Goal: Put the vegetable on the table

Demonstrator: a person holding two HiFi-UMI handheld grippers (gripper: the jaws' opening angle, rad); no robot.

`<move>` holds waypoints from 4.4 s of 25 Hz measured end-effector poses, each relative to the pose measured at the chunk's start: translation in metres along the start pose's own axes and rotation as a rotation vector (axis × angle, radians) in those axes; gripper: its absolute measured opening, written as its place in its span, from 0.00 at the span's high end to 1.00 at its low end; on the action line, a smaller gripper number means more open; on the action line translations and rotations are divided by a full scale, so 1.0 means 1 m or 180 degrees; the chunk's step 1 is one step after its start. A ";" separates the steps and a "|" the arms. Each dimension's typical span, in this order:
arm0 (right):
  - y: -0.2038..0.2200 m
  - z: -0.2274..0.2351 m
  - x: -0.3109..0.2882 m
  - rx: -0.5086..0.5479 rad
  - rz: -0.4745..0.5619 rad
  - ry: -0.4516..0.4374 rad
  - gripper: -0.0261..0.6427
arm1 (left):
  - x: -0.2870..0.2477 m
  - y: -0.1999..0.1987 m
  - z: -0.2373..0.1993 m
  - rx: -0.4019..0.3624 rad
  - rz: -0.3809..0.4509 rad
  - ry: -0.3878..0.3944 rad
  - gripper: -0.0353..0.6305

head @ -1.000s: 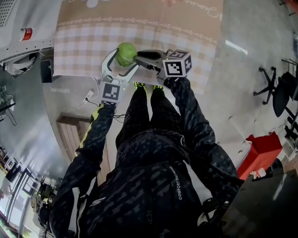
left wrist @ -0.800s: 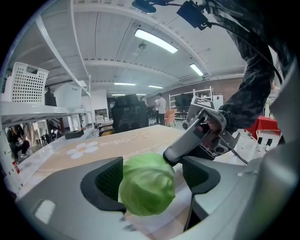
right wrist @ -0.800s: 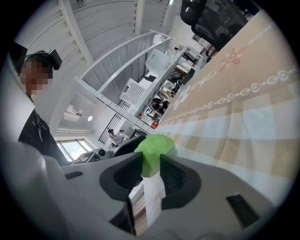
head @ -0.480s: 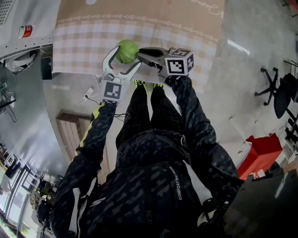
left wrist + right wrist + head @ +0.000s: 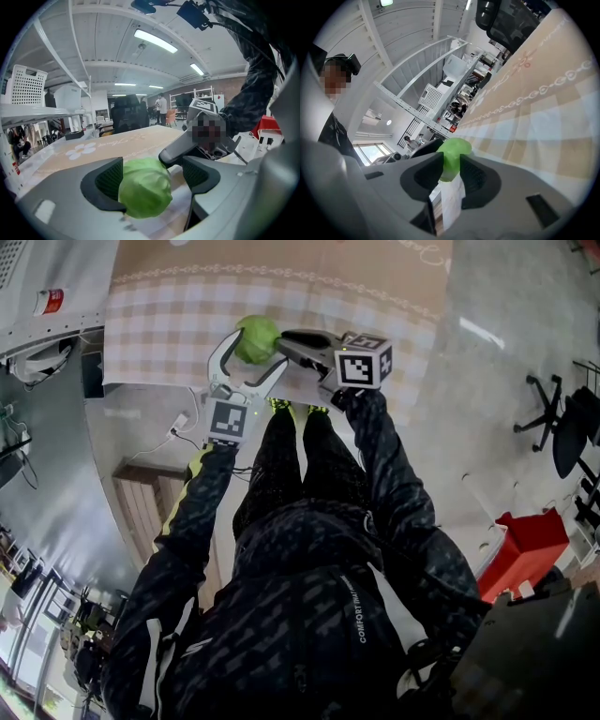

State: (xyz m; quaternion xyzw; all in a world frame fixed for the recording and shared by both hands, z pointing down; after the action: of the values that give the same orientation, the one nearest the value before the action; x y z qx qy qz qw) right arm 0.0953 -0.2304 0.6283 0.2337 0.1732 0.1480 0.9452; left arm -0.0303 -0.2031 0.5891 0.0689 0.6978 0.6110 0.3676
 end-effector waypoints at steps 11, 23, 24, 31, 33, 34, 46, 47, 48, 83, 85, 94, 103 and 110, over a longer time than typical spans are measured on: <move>-0.002 0.002 0.001 -0.0093 0.0058 0.0045 0.83 | -0.005 0.003 0.004 -0.0285 -0.0158 0.0031 0.39; -0.015 -0.001 -0.013 -0.0058 0.0176 0.0080 0.83 | -0.009 0.004 -0.006 -0.0448 -0.0297 0.0258 0.41; -0.015 0.003 -0.007 -0.0008 0.0192 0.0114 0.87 | -0.014 0.005 0.001 -0.0440 -0.0309 0.0281 0.41; -0.012 0.008 0.009 0.0499 -0.0058 0.0275 0.93 | -0.026 0.003 0.019 -0.0280 -0.0195 0.0249 0.41; -0.011 0.007 0.009 0.0683 -0.0115 0.0349 0.93 | -0.025 0.002 0.018 -0.0309 -0.0196 0.0249 0.42; -0.010 0.006 0.009 0.0760 -0.0140 0.0382 0.93 | -0.024 0.000 0.017 -0.0322 -0.0200 0.0241 0.42; -0.014 -0.009 0.025 0.1232 -0.0132 0.0548 0.92 | -0.023 -0.011 0.022 -0.0190 -0.0135 0.0317 0.53; -0.017 -0.012 0.026 0.1268 -0.0125 0.0564 0.92 | -0.021 -0.014 0.022 -0.0178 -0.0112 0.0320 0.55; -0.020 -0.015 0.026 0.1302 -0.0118 0.0581 0.91 | -0.019 -0.018 0.021 -0.0148 -0.0076 0.0328 0.60; -0.021 -0.081 0.056 0.1614 -0.0588 0.0425 0.96 | 0.034 -0.069 0.042 0.0651 0.0393 0.0092 0.95; -0.017 -0.086 0.057 0.1635 -0.0592 0.0457 0.96 | 0.040 -0.070 0.043 0.0655 0.0400 0.0108 0.95; 0.001 -0.116 0.061 0.1726 -0.0440 0.0568 0.96 | 0.072 -0.071 0.056 0.0674 0.0538 0.0125 0.95; 0.026 -0.155 0.077 0.1854 -0.0256 0.0680 0.96 | 0.107 -0.073 0.080 0.0630 0.0626 0.0123 0.95; 0.059 -0.192 0.091 0.1894 -0.0075 0.0767 0.96 | 0.140 -0.073 0.111 0.0571 0.0711 0.0213 0.95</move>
State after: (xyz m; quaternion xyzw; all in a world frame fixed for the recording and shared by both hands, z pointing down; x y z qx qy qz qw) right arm 0.0888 -0.0733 0.4746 0.4786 0.3223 0.1065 0.8098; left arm -0.0397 -0.0556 0.4653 0.1584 0.7494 0.5852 0.2661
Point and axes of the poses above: the fingertips, and each gripper's own axes: x backward along the fingers, z to its right, y out of its underside, the point moved 7 cm from there along x, backward along the fingers, and after that the axes turned 5 degrees about y, right-handed, at the moved point
